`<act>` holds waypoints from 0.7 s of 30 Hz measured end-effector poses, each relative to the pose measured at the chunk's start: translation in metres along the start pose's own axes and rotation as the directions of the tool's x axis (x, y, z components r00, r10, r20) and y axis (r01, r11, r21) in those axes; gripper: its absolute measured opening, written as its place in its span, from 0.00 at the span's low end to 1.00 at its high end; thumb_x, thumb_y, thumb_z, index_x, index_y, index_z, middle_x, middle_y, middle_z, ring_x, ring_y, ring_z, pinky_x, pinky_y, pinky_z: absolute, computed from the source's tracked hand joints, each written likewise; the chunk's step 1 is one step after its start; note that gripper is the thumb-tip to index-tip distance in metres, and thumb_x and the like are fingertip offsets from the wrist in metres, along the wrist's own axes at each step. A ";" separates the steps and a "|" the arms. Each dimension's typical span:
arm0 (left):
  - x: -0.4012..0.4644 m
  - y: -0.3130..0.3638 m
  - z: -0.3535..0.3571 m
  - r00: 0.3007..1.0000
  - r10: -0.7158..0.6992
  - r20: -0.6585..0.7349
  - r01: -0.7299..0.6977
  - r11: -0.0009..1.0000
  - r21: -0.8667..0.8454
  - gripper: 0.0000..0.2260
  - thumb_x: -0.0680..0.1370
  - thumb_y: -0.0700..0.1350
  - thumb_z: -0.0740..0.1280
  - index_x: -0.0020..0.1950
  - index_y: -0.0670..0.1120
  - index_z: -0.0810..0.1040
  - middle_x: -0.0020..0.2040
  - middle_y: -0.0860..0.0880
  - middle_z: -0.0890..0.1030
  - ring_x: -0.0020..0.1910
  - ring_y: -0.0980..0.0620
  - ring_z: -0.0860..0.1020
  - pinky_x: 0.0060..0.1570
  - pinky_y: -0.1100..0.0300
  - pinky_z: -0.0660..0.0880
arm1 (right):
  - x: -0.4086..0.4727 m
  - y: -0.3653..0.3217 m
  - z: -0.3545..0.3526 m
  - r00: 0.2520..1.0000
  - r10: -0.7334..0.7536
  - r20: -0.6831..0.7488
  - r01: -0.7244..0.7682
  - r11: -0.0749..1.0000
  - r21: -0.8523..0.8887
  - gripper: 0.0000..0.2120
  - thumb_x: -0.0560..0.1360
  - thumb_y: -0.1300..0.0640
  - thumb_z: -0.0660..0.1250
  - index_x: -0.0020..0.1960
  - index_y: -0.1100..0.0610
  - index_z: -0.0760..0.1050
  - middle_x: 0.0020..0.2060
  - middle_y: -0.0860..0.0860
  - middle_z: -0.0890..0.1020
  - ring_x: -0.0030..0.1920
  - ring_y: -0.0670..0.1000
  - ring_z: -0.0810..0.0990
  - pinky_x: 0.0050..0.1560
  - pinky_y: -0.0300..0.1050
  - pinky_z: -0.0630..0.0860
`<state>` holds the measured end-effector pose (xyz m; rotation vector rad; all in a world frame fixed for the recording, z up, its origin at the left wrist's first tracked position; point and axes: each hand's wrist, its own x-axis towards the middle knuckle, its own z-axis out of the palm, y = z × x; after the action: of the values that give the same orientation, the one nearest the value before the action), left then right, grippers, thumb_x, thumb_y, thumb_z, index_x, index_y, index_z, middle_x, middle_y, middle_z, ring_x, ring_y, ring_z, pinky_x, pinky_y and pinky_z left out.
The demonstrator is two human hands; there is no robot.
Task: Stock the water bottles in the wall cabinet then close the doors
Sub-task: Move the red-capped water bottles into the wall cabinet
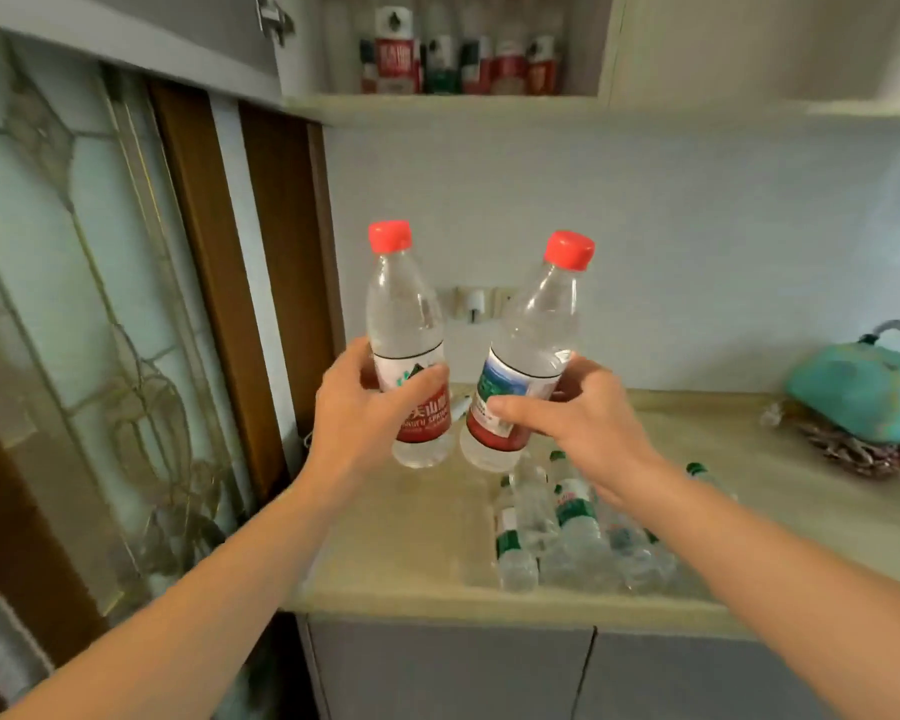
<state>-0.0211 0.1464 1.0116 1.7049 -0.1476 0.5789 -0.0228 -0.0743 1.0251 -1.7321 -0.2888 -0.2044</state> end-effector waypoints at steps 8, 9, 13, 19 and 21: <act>0.121 0.127 -0.012 0.984 0.171 0.050 -0.171 0.985 0.007 0.22 0.69 0.61 0.77 0.60 0.60 0.77 0.50 0.59 0.84 0.49 0.59 0.83 0.43 0.63 0.78 | 0.069 -0.124 -0.021 0.981 -0.170 -0.097 0.172 0.985 0.006 0.21 0.65 0.52 0.82 0.56 0.48 0.81 0.46 0.45 0.88 0.47 0.45 0.87 0.48 0.46 0.82; 0.133 0.138 -0.009 0.983 0.178 0.048 -0.178 0.984 -0.007 0.22 0.70 0.61 0.77 0.60 0.60 0.77 0.51 0.59 0.84 0.50 0.58 0.82 0.44 0.62 0.78 | 0.079 -0.136 -0.027 0.976 -0.188 -0.106 0.190 0.982 0.005 0.21 0.66 0.52 0.82 0.56 0.48 0.81 0.46 0.46 0.88 0.47 0.46 0.87 0.49 0.47 0.83; 0.177 0.170 0.015 0.983 0.183 0.000 -0.183 0.981 -0.061 0.19 0.69 0.59 0.78 0.57 0.61 0.77 0.52 0.58 0.83 0.51 0.56 0.82 0.42 0.61 0.76 | 0.123 -0.172 -0.054 0.957 -0.269 -0.105 0.270 0.963 -0.013 0.24 0.63 0.47 0.82 0.57 0.48 0.81 0.47 0.48 0.87 0.48 0.47 0.87 0.51 0.49 0.82; 0.236 0.189 0.039 0.971 0.218 -0.095 -0.219 0.976 -0.008 0.20 0.68 0.58 0.78 0.57 0.60 0.77 0.51 0.59 0.82 0.50 0.56 0.80 0.40 0.61 0.75 | 0.199 -0.196 -0.087 0.927 -0.369 -0.067 0.369 0.929 -0.012 0.20 0.66 0.51 0.82 0.56 0.48 0.82 0.46 0.45 0.88 0.47 0.45 0.87 0.50 0.46 0.82; 0.253 0.193 0.042 0.965 0.234 -0.121 -0.234 0.972 0.015 0.24 0.68 0.58 0.79 0.61 0.56 0.79 0.52 0.57 0.83 0.50 0.55 0.81 0.42 0.60 0.77 | 0.224 -0.199 -0.092 0.922 -0.384 -0.058 0.384 0.923 -0.012 0.20 0.66 0.49 0.82 0.56 0.47 0.82 0.45 0.44 0.88 0.46 0.44 0.87 0.50 0.46 0.82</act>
<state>0.1321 0.1178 1.2924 1.6582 -0.2644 0.8571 0.1320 -0.1143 1.2948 -1.6531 -0.5853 -0.5413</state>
